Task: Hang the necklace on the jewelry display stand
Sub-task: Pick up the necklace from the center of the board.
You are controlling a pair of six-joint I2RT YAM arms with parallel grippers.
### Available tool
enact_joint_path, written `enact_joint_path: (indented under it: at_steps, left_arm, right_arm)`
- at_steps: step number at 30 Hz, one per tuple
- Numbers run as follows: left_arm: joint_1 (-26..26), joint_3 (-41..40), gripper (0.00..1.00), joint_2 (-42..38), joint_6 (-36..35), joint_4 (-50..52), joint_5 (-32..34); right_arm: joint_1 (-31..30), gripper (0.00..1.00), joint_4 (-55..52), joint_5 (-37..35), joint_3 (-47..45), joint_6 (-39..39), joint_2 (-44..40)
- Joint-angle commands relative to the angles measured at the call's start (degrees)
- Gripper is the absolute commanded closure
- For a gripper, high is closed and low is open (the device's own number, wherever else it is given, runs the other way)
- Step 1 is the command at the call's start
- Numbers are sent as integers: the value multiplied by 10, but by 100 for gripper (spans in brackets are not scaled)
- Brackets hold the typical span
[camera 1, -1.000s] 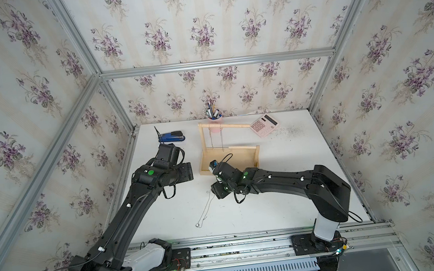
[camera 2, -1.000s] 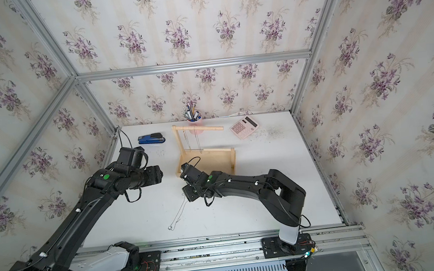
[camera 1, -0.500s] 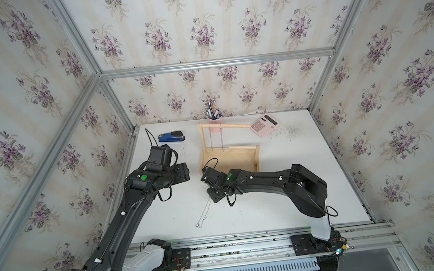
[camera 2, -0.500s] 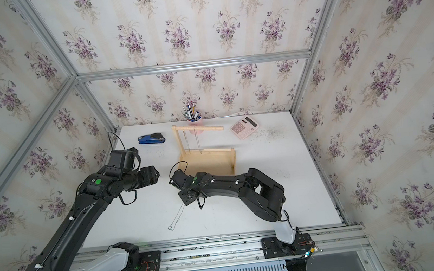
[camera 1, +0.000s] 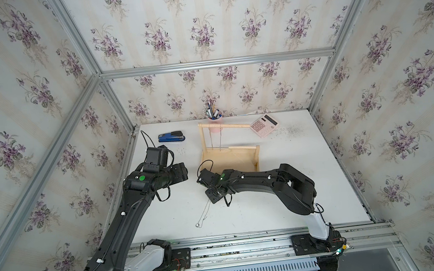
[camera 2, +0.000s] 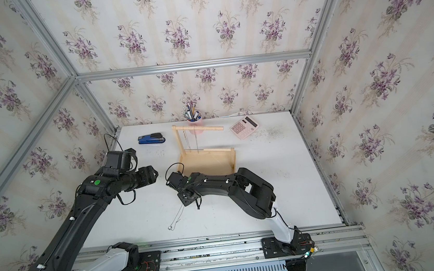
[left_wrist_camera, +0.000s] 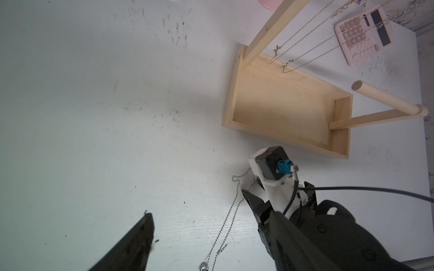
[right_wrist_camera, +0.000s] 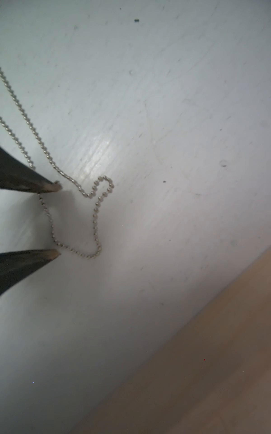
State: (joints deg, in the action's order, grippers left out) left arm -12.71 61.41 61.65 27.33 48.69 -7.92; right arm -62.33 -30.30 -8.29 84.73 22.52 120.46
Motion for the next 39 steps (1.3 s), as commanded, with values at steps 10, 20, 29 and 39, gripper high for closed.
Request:
enact_joint_path:
  at_steps: [10,20,29,39]
  left_arm:
    - [5,-2,21,6,-9,-19,-10]
    - [8,-5,21,10,-10,-20,-8]
    - [14,-4,21,7,-14,-19,-9]
    - [16,-15,21,7,-8,-28,-22]
  right_arm:
    - [30,58,-1,2,5,-13,5]
    - [16,77,-22,7,20,-13,44]
    - [10,86,-34,16,19,-6,61]
    - [9,100,-37,-6,12,-11,24]
